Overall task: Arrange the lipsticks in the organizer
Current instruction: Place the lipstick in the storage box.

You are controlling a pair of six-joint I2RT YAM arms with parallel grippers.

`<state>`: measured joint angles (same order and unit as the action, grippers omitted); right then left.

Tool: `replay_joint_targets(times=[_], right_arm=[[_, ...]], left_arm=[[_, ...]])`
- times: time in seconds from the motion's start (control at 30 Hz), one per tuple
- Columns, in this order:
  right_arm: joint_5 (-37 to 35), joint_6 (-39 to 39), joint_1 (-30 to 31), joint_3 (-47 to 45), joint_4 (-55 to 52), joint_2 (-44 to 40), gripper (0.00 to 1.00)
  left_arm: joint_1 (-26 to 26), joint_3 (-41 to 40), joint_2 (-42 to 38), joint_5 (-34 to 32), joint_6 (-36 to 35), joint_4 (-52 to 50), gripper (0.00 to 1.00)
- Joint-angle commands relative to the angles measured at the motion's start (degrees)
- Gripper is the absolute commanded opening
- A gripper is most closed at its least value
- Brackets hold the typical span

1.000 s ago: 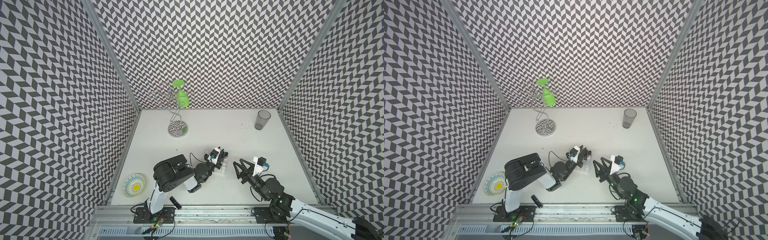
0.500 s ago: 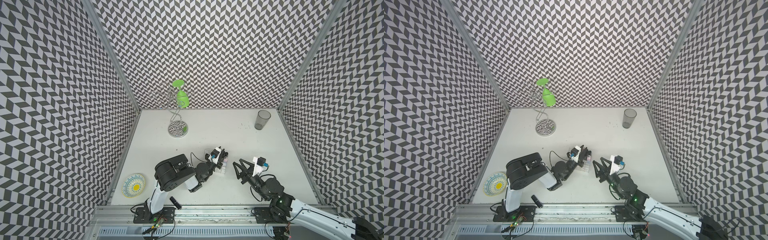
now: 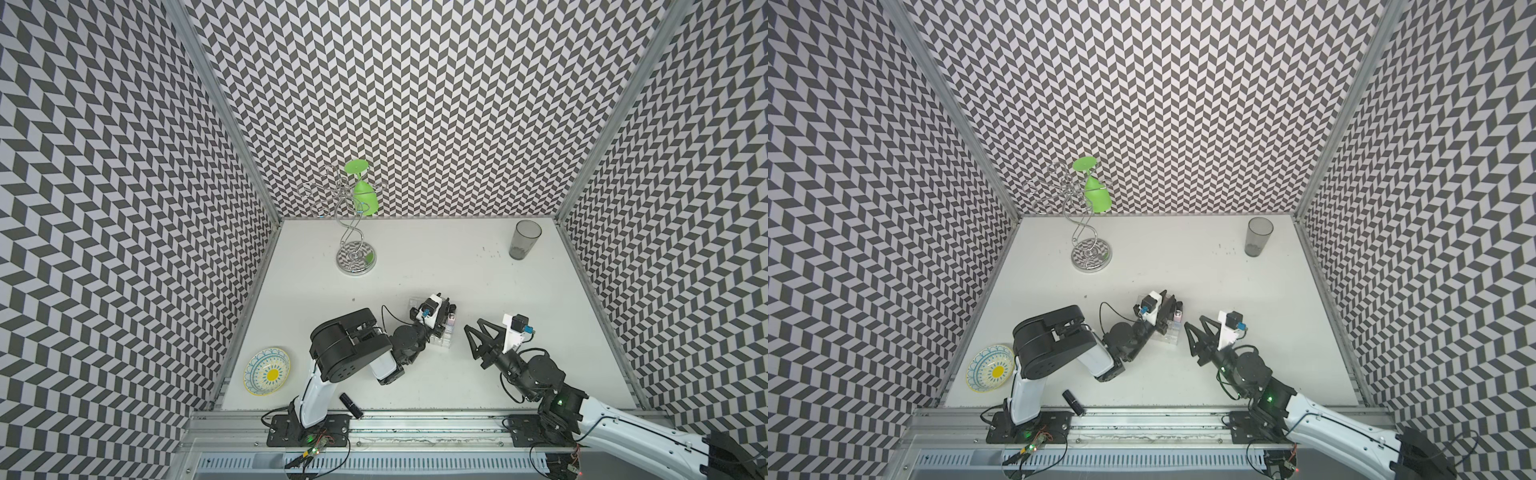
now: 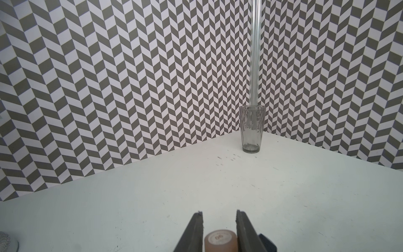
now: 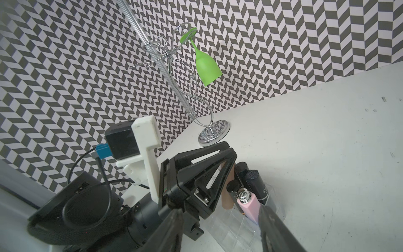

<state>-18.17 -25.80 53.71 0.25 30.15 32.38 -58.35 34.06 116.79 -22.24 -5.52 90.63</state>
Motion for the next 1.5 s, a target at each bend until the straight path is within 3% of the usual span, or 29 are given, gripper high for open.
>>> replay_joint_targets(times=[0.0,0.23,0.47,0.83,0.97,1.07,1.33,1.47], right_arm=[[0.39,0.86,-0.28,-8.18,3.44,0.86,0.59],[0.17,1.17,-0.28,-7.81,3.95,2.48,0.59],[0.33,1.22,-0.28,-7.71,4.19,3.23,0.59],[-0.19,1.36,-0.30,-7.72,5.14,4.35,0.59],[-0.37,1.52,-0.27,-7.60,6.20,6.18,0.59],[-0.55,1.64,-0.28,-7.28,6.84,7.73,0.59],[-0.73,1.77,-0.28,-7.36,7.25,8.01,0.59],[-0.73,1.77,-0.27,-7.54,7.14,7.22,0.59]], left_arm=[[0.08,-0.55,0.95,-0.51,0.58,15.48,0.33],[0.16,-1.55,-0.50,-1.14,1.48,15.42,0.38],[0.15,-2.28,-1.48,-0.24,1.83,15.37,0.36],[0.07,-2.95,-2.38,0.31,2.68,15.37,0.17],[0.07,-2.35,-2.11,1.41,2.27,15.46,0.15],[0.03,-1.94,-2.10,1.53,2.32,15.52,0.05],[0.12,-0.49,-1.59,-0.06,2.26,15.46,0.01],[0.24,0.59,-0.22,-0.71,2.20,15.49,0.04]])
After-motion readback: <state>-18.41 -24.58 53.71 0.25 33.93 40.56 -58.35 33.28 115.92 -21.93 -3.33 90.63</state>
